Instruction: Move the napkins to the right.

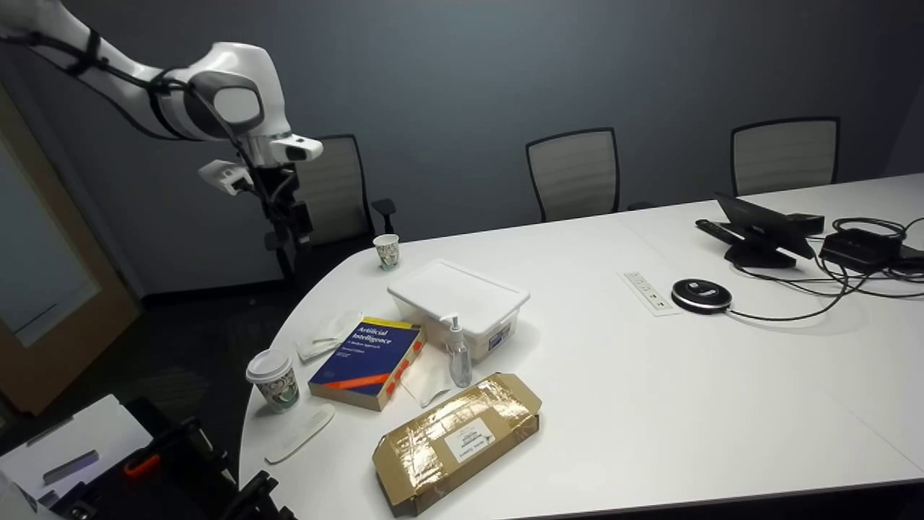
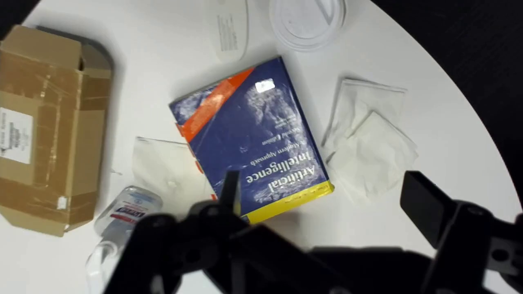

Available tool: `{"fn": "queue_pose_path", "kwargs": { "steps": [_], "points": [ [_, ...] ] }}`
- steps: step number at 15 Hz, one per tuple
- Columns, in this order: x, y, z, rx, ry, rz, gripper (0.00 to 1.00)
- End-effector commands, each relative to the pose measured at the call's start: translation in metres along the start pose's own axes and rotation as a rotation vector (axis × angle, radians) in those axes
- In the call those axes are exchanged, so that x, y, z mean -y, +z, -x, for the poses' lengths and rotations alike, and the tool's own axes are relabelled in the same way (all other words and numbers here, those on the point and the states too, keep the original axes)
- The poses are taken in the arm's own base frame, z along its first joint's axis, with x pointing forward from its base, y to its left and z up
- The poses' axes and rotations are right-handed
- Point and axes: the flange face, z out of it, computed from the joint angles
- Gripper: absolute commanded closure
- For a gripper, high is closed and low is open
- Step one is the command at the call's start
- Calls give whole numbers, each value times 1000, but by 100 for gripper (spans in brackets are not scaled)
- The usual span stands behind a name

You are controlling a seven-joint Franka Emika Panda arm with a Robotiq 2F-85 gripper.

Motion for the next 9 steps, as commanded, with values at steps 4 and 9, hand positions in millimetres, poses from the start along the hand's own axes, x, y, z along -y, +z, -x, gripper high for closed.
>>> {"fn": "queue_pose_path", "kwargs": {
  "steps": [4,9],
  "points": [
    [95,80,-23,45,166,-25,0],
    [132,157,-37,1,232,-50,0]
  ]
}}
